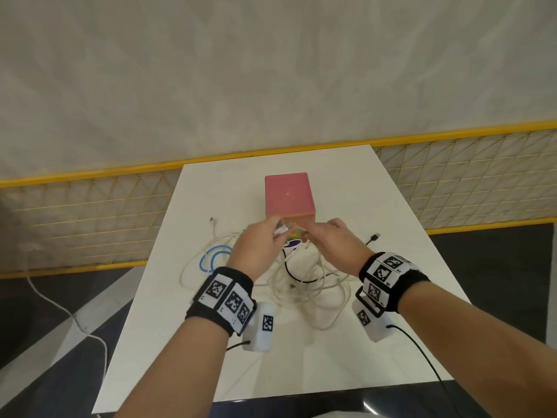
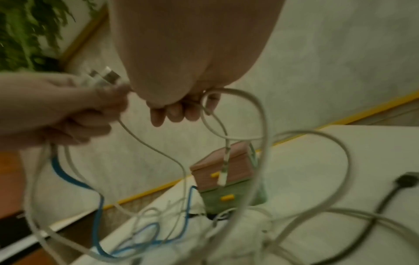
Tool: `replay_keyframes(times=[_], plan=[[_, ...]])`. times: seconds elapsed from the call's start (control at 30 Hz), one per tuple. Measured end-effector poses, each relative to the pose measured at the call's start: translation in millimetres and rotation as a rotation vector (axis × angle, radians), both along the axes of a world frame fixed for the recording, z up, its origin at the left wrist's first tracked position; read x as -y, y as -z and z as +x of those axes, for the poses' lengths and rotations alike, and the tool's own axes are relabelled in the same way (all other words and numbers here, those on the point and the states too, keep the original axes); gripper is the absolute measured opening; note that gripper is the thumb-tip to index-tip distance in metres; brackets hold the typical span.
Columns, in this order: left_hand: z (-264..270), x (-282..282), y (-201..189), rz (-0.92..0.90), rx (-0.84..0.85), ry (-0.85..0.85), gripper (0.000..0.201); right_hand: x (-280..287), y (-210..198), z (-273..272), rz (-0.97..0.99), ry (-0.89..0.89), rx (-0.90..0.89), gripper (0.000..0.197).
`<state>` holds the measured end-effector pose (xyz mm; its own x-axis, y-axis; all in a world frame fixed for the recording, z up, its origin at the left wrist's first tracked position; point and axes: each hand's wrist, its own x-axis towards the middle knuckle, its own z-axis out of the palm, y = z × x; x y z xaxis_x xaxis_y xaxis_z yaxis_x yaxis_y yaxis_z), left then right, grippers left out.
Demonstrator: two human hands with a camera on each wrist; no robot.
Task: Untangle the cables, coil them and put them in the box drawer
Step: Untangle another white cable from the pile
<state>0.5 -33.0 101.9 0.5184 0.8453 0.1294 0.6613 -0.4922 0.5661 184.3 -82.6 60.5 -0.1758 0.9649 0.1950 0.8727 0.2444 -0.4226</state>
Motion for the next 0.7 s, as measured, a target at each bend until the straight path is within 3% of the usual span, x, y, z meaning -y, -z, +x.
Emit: replay_keyframes(times=[0.13,0.3,0.4,0.57,0.7], plan=[[-19,-19,-25,0.108,0.213,-0.170,0.033,15,19,33,-0.183,0.182,0.158,0.018],[-22,-20,-19,0.067,0.151,-0.253,0.033,15,15,30,-0.180,0.203,0.066,0.019],[-9,0,-8,0.003,0.124,-0.119,0.068,14,6,17,-0.119,0.118,0.052,0.019],[9,8,27,-0.149,-0.105,0.050,0.041,13,4,6,0.110,-0.037,-0.022,0.014],[5,1,30,-0.317,-0.210,0.061,0.039,18,12,14,-0.005,0.019,0.013,0.027]])
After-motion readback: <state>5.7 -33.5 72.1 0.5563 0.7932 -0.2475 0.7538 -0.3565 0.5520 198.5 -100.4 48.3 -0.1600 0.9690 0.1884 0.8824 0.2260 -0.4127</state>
